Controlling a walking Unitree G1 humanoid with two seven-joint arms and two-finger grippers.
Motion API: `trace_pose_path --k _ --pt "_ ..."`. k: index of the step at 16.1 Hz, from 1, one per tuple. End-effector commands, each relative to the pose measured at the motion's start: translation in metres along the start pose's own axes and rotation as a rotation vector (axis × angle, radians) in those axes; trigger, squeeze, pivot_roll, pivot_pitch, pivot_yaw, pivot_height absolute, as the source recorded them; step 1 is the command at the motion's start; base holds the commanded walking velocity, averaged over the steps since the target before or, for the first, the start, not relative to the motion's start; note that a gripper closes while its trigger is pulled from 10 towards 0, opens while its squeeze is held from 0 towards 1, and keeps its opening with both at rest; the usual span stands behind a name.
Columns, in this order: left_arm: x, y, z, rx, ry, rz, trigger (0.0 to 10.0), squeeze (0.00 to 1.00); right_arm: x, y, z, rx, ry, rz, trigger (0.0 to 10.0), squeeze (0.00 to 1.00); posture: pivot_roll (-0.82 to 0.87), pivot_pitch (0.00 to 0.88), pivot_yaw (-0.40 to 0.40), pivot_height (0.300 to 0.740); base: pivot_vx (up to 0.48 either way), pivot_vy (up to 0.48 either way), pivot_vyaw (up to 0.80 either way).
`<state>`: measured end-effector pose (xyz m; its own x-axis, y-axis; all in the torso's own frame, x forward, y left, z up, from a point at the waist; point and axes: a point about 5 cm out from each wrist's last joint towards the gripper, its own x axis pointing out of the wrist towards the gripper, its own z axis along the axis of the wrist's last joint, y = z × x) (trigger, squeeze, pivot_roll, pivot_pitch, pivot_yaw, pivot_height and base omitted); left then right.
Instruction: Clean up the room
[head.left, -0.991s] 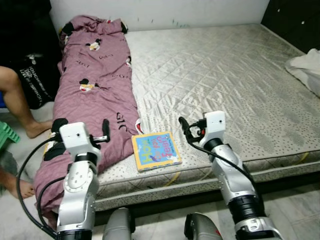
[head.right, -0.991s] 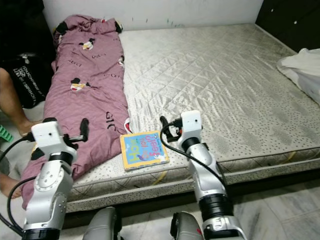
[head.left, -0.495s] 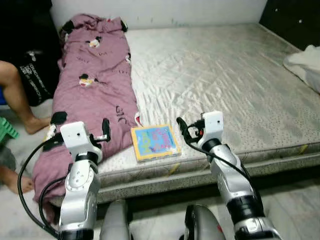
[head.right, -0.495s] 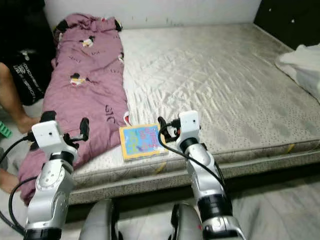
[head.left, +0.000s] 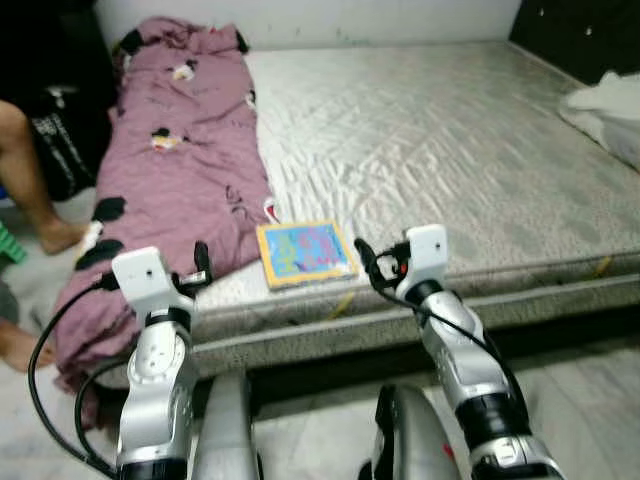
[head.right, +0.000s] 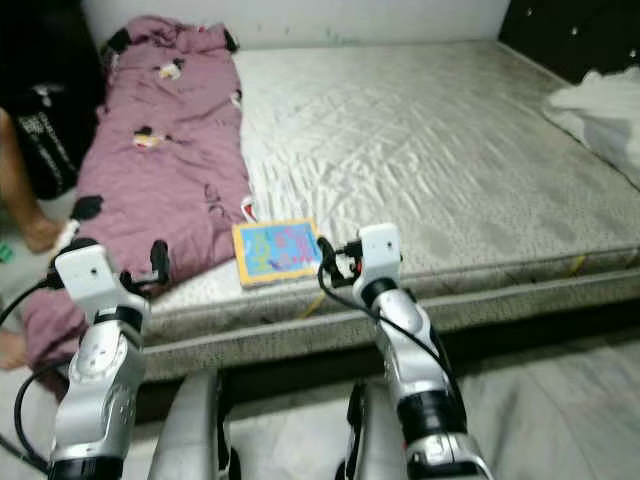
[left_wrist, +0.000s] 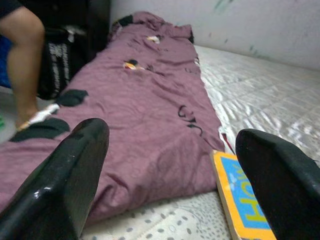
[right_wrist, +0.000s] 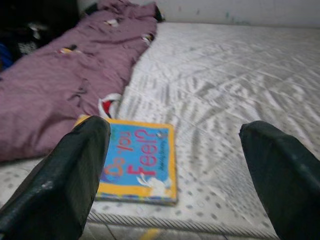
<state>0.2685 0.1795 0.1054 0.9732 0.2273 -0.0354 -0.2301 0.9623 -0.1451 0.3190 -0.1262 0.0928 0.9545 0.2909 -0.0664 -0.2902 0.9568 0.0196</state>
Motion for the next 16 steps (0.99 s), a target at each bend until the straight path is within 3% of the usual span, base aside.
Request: trace_pose_path --k 1,4,7,14,16 --pt "0.0015 0.0017 0.0010 0.003 0.006 0.014 10.0 0.00 0.0025 0.0011 0.0033 -0.006 -0.004 0.010 10.0 0.00 0.00 0.022 -0.014 0.568 0.000 0.000 0.00" --pt "0.0016 0.0044 0.0010 0.001 0.008 0.035 10.0 0.00 0.0029 0.0016 0.0035 -0.010 -0.002 0.013 10.0 0.00 0.00 0.026 -0.012 0.568 0.000 0.000 0.00" --pt "0.0026 0.0058 -0.0007 -0.009 0.019 0.044 10.0 0.00 0.0026 0.0014 0.0039 -0.024 -0.004 0.014 10.0 0.00 0.00 0.032 -0.013 0.568 0.000 0.000 0.80" --pt "0.0061 -0.0029 -0.0026 -0.071 0.023 0.015 10.0 0.00 -0.0013 -0.0037 0.0085 -0.043 -0.015 0.007 10.0 0.00 -0.03 0.058 -0.034 0.568 0.000 0.000 0.07" --pt "0.0058 -0.0041 -0.0036 -0.078 0.026 0.013 10.0 0.00 -0.0018 -0.0026 0.0088 -0.074 -0.015 0.019 10.0 0.00 -0.03 0.059 -0.036 0.568 0.000 0.000 0.80"
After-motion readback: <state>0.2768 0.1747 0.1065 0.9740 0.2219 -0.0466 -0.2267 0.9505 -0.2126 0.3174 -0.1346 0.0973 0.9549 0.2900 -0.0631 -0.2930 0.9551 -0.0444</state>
